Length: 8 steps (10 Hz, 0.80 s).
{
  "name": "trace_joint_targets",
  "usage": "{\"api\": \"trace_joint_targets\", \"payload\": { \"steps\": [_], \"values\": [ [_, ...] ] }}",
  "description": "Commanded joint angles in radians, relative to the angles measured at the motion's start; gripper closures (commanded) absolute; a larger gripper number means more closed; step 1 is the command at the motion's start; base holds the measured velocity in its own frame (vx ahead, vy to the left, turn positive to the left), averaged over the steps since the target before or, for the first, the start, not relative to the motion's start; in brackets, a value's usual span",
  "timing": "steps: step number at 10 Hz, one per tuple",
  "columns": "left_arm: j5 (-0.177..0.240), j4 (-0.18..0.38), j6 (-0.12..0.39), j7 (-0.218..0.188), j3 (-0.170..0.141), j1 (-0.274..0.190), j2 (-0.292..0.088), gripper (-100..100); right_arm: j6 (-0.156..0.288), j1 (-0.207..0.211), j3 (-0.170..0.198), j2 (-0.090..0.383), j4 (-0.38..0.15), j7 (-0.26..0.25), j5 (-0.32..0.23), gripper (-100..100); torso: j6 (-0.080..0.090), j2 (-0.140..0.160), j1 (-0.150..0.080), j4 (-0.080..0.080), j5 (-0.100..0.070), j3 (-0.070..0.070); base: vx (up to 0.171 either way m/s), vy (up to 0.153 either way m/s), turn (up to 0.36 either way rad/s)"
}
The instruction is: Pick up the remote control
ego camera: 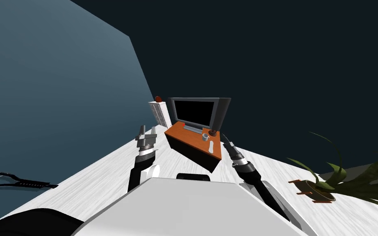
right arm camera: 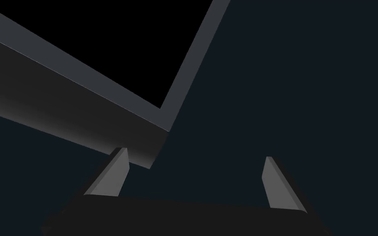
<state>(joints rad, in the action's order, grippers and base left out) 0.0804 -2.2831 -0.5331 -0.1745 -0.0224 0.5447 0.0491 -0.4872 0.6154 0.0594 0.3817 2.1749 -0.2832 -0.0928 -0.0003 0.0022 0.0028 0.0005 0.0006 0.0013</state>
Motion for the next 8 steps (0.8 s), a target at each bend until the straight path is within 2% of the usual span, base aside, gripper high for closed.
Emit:
{"api": "trace_joint_targets", "payload": {
  "steps": [1, 2, 3, 4, 5, 6, 7, 8],
  "values": [
    [0.0, 0.0, 0.0, 0.0, 0.0, 0.0, 0.0, 0, 0.005, 0.013, 0.004, 0.021, -0.011, -0.039, -0.006, -100, 0.0, 0.0, 0.0, 0.0, 0.0, 0.0, -0.023, 0.044, 0.122],
    [0.0, 0.0, 0.0, 0.0, 0.0, 0.0, 0.0, 0, 0.014, 0.029, 0.017, 0.061, -0.044, -0.075, -0.022, -100, 0.0, 0.0, 0.0, 0.0, 0.0, 0.0, -0.03, 0.053, 0.211],
    [0.0, 0.0, 0.0, 0.0, 0.0, 0.0, 0.0, 0, 0.014, 0.029, 0.017, 0.061, -0.044, -0.093, -0.022, -100, 0.0, 0.0, 0.0, 0.0, 0.0, 0.0, -0.019, 0.04, 0.088],
    [0.0, 0.0, 0.0, 0.0, 0.0, 0.0, 0.0, 0, 0.023, 0.046, 0.031, 0.101, -0.079, -0.126, -0.038, -100, 0.001, 0.0, -0.001, 0.0, 0.0, 0.0, -0.011, 0.049, 0.19],
    [0.0, 0.0, 0.0, 0.0, 0.0, 0.0, 0.0, 0, 0.023, 0.046, 0.031, 0.101, -0.079, -0.15, -0.038, -100, 0.0, -0.001, 0.0, 0.0, 0.0, 0.0, -0.007, 0.037, 0.129],
    [0.0, 0.0, 0.0, 0.0, 0.0, 0.0, 0.0, 0, 0.033, 0.063, 0.047, 0.14, -0.113, -0.179, -0.055, -100, 0.0, -0.001, -0.001, 0.0, 0.0, -0.001, -0.014, 0.047, 0.244],
    [0.0, 0.0, 0.0, 0.0, 0.0, 0.0, 0.0, 0, 0.033, 0.063, 0.047, 0.14, -0.115, -0.207, -0.055, -100, 0.0, -0.001, -0.001, 0.0, 0.0, -0.001, -0.014, 0.039, 0.12],
    [0.0, 0.0, 0.0, 0.0, 0.0, 0.0, 0.0, 0, 0.044, 0.079, 0.064, 0.178, -0.152, -0.239, -0.073, -100, 0.001, -0.001, -0.001, 0.0, 0.0, 0.0, -0.006, 0.048, 0.269]
  ]
}}
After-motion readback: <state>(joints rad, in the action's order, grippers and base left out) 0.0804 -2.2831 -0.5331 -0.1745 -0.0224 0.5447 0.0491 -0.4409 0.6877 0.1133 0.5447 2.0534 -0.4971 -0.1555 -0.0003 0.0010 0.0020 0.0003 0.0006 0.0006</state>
